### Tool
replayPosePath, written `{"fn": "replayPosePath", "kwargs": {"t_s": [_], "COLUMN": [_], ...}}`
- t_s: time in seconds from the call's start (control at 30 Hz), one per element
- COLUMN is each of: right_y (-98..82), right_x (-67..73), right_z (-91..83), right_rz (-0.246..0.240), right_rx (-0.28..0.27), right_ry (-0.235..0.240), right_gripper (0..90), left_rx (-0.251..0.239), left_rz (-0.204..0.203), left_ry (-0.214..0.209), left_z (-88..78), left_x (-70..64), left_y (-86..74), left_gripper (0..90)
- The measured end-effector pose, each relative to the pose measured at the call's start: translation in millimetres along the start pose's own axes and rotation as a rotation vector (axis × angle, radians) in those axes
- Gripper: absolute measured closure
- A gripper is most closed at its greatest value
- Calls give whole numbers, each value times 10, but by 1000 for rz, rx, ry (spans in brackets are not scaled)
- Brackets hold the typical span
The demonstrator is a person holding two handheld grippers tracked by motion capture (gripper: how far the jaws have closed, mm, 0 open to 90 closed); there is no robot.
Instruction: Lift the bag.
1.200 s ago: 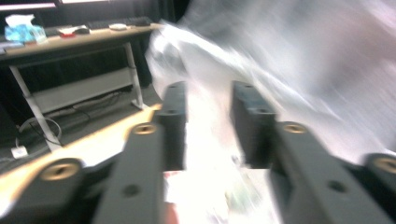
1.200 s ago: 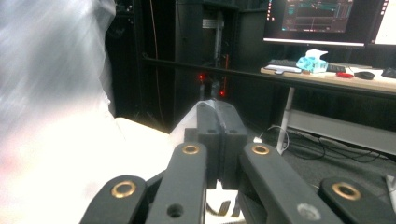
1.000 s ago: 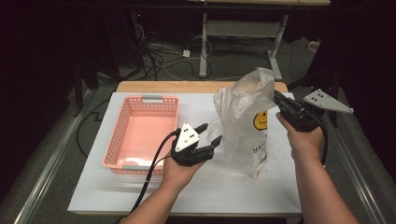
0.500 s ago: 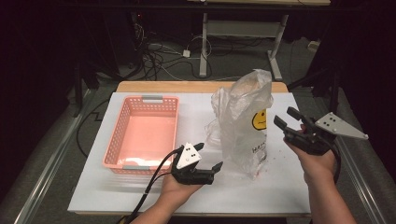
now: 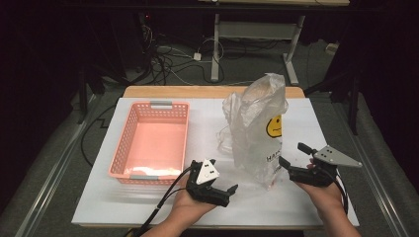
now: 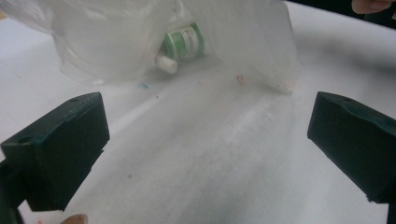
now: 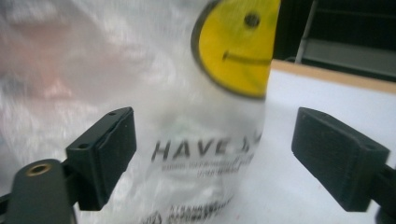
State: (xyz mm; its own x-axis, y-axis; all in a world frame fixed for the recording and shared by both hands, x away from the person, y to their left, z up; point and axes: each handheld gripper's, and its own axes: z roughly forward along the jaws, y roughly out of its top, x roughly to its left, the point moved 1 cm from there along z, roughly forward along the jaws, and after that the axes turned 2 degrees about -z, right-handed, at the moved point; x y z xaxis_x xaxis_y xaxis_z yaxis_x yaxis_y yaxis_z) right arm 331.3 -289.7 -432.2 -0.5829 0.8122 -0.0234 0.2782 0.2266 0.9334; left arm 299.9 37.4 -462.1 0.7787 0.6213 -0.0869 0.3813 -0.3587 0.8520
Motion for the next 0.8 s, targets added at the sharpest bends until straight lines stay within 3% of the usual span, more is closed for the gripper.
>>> {"fn": "replayPosePath", "kwargs": {"t_s": [0.17, 0.27, 0.4, 0.47, 0.8], "right_y": [-143, -211, -305, -312, -311], "right_x": [32, 28, 31, 29, 18], "right_z": [20, -5, -1, 13, -19], "right_rz": [7, 12, 19, 38, 28], "right_rx": [21, 20, 31, 26, 2], "right_ry": [-10, -17, -17, -12, -11], "right_gripper": [1, 1, 1, 2, 2], "left_rx": [-23, -52, -48, -55, -86], "left_rz": [-27, -35, -46, -45, -49], "left_ry": [-20, -21, -29, -27, -12], "left_z": [14, 14, 36, 41, 30], "left_x": [11, 26, 40, 30, 11], "left_y": [-72, -118, -172, -178, -149], "left_gripper": [0, 0, 0, 0, 0]}}
